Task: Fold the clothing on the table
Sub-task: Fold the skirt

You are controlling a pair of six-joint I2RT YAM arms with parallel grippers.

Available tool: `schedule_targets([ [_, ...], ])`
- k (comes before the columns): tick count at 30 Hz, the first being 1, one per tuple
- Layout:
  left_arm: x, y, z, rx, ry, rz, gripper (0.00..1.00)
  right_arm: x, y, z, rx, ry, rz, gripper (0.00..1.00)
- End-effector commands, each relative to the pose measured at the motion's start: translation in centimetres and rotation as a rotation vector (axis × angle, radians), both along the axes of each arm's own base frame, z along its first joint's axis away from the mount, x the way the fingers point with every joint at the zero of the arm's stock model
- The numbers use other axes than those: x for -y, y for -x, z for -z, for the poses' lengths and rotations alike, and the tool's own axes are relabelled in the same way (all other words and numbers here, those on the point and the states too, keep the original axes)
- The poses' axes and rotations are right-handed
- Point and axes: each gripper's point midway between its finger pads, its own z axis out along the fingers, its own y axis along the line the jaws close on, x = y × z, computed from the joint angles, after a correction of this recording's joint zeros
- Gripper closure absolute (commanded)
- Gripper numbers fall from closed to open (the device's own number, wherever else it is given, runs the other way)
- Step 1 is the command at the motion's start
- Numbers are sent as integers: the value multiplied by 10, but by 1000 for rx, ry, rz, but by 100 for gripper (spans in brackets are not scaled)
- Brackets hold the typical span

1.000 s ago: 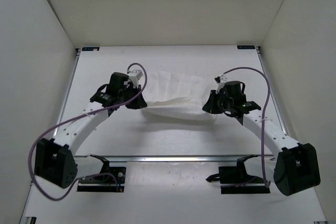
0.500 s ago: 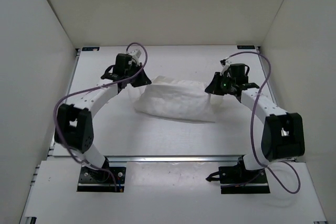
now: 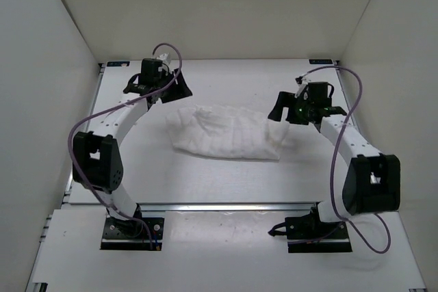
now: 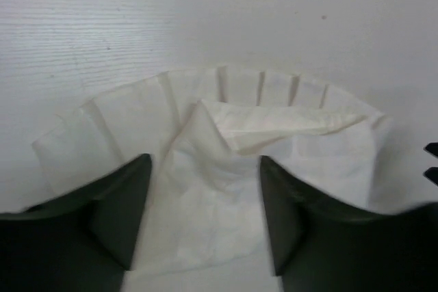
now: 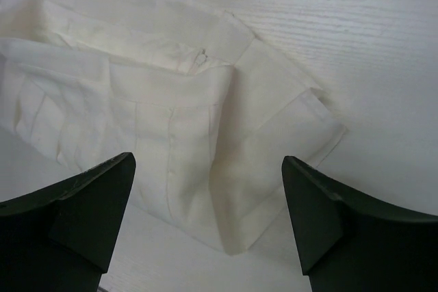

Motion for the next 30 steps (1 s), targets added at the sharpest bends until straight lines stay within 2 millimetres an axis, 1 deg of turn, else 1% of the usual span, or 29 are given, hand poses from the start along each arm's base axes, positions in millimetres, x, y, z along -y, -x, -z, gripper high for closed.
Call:
schedule_targets([
  [1, 29, 29, -49, 94, 57, 124, 40, -3, 6, -46, 147, -52, -24, 15],
  [2, 42, 41, -39, 75, 77, 160, 81, -8, 10, -47, 153, -88, -39, 41],
  [3, 48, 46, -40, 76, 108, 156, 100, -15, 12, -48, 170, -131, -35, 79],
  [4, 57, 59, -23, 25, 136, 172, 100, -24, 19, -41, 135, -188, -44, 97],
  [5, 62, 68, -7, -2, 147, 183, 100, -35, 19, -46, 160, -227, -84, 100],
  [6, 68, 68, -7, 1, 177, 181, 100, -48, 20, -39, 137, -248, -112, 100],
  [7, 70, 77, 8, -36, 185, 181, 100, -62, 25, -30, 104, -248, -144, 100],
  [8, 71, 81, 18, -44, 182, 177, 100, -70, 26, -27, 92, -240, -162, 100],
  [9, 70, 83, 25, -49, 182, 172, 100, -85, 30, -18, 60, -242, -210, 100],
  [10, 71, 84, 36, -79, 185, 165, 100, -98, 32, -11, 36, -245, -257, 100],
  [11, 68, 86, 46, -95, 185, 156, 100, -106, 37, -5, 6, -261, -287, 100],
  [12, 67, 87, 52, -105, 205, 148, 100, -113, 37, 4, -20, -274, -305, 100],
  [13, 66, 86, 59, -123, 211, 133, 100, -118, 37, 15, -61, -290, -316, 100],
  [14, 59, 87, 72, -139, 195, 107, 100, -118, 38, 21, -90, -295, -314, 100],
  [15, 55, 85, 76, -139, 188, 92, 100, -117, 35, 32, -126, -286, -308, 100],
  [16, 47, 82, 84, -150, 161, 57, 100, -118, 37, 45, -160, -265, -314, 100],
  [17, 39, 82, 96, -173, 136, 39, 100, -114, 35, 53, -177, -236, -304, 100],
  [19, 32, 83, 104, -206, 140, 35, 100, -103, 36, 67, -203, -182, -280, 100],
  [20, 29, 80, 107, -211, 139, 32, 100, -95, 37, 73, -212, -152, -261, 100],
  [21, 25, 79, 110, -213, 132, 24, 100, -92, 37, 73, -205, -140, -253, 100],
  [22, 22, 79, 113, -219, 119, 19, 100, -84, 40, 74, -210, -134, -231, 100],
  [23, 21, 81, 118, -224, 105, 23, 100, -77, 43, 80, -220, -118, -210, 100],
  [24, 20, 79, 119, -228, 101, 16, 100, -68, 40, 78, -211, -116, -184, 100],
  [25, 17, 76, 123, -231, 93, 8, 100, -59, 41, 78, -216, -117, -158, 100],
  [26, 19, 77, 128, -253, 98, 20, 100, -50, 39, 77, -211, -124, -136, 100],
  [27, 20, 75, 128, -256, 101, 31, 100, -49, 43, 73, -226, -146, -138, 100],
  [28, 24, 74, 131, -271, 90, 45, 100, -42, 38, 66, -209, -146, -124, 100],
  [29, 26, 79, 137, -300, 78, 57, 100, -37, 31, 54, -180, -148, -115, 100],
  [30, 31, 75, 131, -290, 86, 68, 100, -36, 31, 50, -170, -142, -118, 100],
])
